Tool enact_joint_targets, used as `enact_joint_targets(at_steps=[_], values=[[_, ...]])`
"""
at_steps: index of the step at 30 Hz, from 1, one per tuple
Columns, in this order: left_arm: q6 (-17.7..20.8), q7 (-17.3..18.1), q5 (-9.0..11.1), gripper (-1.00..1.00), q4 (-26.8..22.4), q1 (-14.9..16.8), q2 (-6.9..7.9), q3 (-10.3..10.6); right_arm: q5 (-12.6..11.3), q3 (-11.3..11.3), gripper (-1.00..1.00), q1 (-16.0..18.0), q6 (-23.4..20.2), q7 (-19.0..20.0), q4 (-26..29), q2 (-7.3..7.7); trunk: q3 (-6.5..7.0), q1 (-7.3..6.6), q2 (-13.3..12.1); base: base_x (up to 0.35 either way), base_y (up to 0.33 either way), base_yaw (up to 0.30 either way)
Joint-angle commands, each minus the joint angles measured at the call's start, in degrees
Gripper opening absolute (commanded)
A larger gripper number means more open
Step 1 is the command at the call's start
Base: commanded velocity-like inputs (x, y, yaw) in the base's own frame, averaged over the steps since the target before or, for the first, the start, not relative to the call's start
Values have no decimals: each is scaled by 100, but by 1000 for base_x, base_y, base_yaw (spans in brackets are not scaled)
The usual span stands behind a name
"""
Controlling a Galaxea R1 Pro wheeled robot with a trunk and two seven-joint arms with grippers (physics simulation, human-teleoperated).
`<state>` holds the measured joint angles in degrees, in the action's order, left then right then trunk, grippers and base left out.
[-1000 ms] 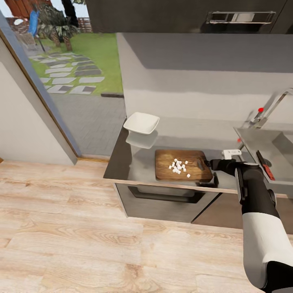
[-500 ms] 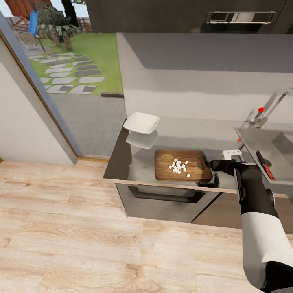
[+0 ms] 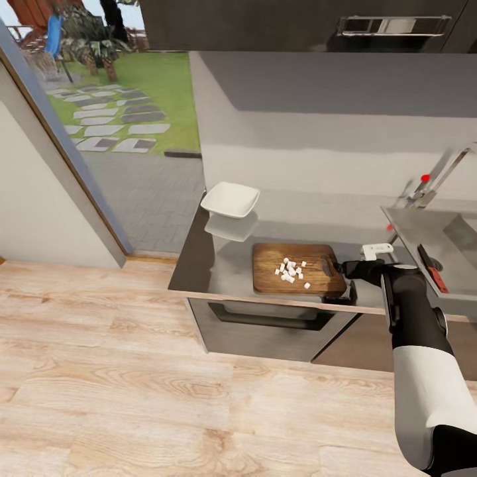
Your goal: In the kitchen, take the Vidalia onion out of the sink, dice it on the chopping board with the paring knife, put the diced onion into the bowl on the countertop, then place both the paring knife and the chopping board into the sink.
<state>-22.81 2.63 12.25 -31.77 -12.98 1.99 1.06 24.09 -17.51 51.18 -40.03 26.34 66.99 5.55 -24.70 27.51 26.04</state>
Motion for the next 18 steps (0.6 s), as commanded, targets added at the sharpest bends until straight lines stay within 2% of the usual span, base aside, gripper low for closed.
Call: enact_joint_targets(at_steps=[1,18], values=[[-5,27,61,100,-6,-2,3,10,57,-7,100,5,-14,55,7,-1,-12,3,9,0,0,0],[-4,27,58,100,-4,-2,-6,17,66,-7,100,4,-14,55,7,-1,-54,3,9,12,12,0]])
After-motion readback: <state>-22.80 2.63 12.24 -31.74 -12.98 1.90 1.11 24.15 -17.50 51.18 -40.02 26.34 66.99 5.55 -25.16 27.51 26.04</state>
